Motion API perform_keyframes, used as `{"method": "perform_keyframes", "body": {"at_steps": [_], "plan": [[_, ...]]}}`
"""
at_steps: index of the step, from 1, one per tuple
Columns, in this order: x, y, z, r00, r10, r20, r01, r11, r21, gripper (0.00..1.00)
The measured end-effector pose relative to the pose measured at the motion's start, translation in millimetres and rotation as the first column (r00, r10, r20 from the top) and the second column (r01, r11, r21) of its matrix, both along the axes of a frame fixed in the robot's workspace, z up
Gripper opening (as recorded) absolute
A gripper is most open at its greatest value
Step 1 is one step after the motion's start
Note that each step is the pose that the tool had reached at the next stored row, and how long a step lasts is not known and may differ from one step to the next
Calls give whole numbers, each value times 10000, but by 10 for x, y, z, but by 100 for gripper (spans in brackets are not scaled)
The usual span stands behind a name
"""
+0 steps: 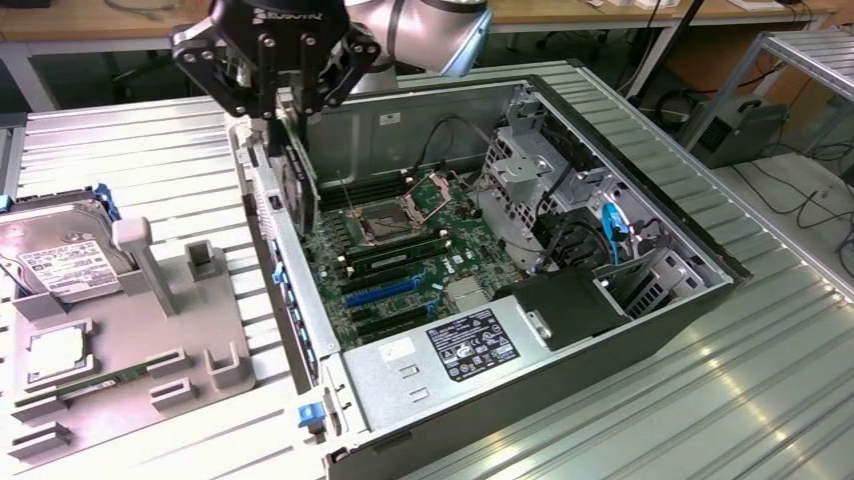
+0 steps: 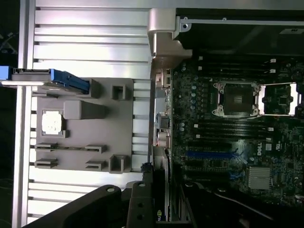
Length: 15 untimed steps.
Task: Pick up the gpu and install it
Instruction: 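Pick up the gpu and move the gpu toward the slot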
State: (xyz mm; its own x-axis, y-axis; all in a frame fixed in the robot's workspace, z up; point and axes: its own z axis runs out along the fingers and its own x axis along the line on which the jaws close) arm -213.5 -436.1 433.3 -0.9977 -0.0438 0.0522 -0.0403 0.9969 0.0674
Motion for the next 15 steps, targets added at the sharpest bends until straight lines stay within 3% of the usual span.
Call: {"method": "perform_keyframes", "body": {"at_steps": [6,15], "plan": [[399,0,-64,9998,0,-177,0,10000,6,26],[839,0,-202,9998,0,-206,0,10000,7,26]]}}
